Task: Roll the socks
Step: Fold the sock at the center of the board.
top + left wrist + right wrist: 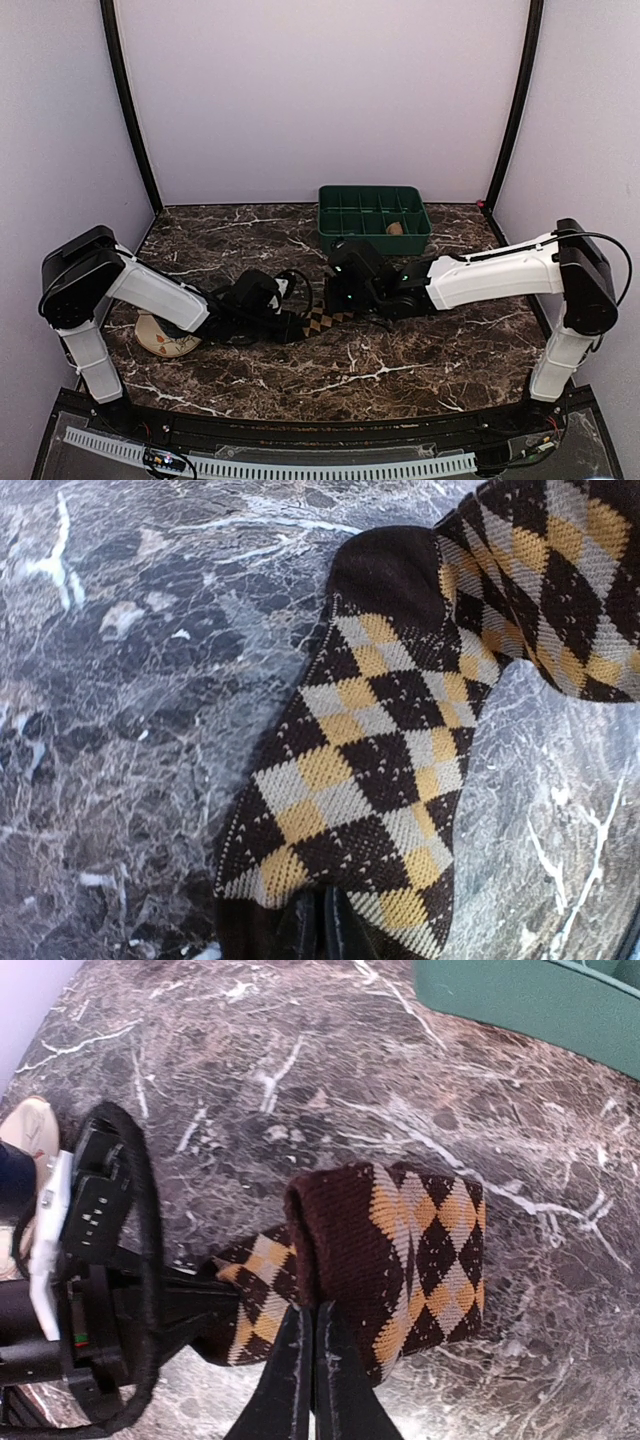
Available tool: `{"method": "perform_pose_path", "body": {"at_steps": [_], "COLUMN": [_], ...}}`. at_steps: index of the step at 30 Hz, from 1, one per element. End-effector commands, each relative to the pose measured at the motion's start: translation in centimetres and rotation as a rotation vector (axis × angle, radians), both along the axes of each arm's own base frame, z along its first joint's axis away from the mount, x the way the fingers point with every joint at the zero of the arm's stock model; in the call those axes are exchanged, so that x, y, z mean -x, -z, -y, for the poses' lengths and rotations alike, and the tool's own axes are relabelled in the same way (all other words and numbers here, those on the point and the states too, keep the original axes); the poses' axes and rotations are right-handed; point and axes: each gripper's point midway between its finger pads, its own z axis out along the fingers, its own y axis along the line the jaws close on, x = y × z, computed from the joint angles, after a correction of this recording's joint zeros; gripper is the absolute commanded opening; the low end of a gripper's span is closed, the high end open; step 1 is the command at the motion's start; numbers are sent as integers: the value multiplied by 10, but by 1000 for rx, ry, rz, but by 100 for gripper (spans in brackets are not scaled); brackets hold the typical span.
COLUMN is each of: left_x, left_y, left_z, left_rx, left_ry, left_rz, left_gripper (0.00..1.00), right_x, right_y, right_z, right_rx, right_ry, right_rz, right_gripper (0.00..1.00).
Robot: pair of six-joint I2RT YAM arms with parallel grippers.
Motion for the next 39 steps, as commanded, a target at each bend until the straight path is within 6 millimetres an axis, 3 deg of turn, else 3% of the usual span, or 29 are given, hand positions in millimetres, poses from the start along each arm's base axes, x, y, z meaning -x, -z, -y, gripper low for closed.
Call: {"method": "perform_pose_path", "body": {"at_steps": [1,8,24,33,39], "left_x": [22,24,21,20,20], "left_y": [21,24,21,19,20], "left_z": [-14,-15,-25,-29,-31], "left_rx": [23,45,80,82,71], "left_ry": [-5,-8,-45,-59,-64], "left_rz": [-106,-122,-128,-124,-123], "left_gripper": [7,6,4,4,3], "right_x": [1,5,22,28,31], "right_y": [-26,-28,4,33,41], "right_z": [-27,-47,-73,-73,-76], "right_rx": [-89,-93,-114,-90,-99], "right_ry": [-39,-78,-174,-190,-203], "right_rz": [34,31,-56,-105,-118], "right_gripper": [0,0,0,0,0]}}
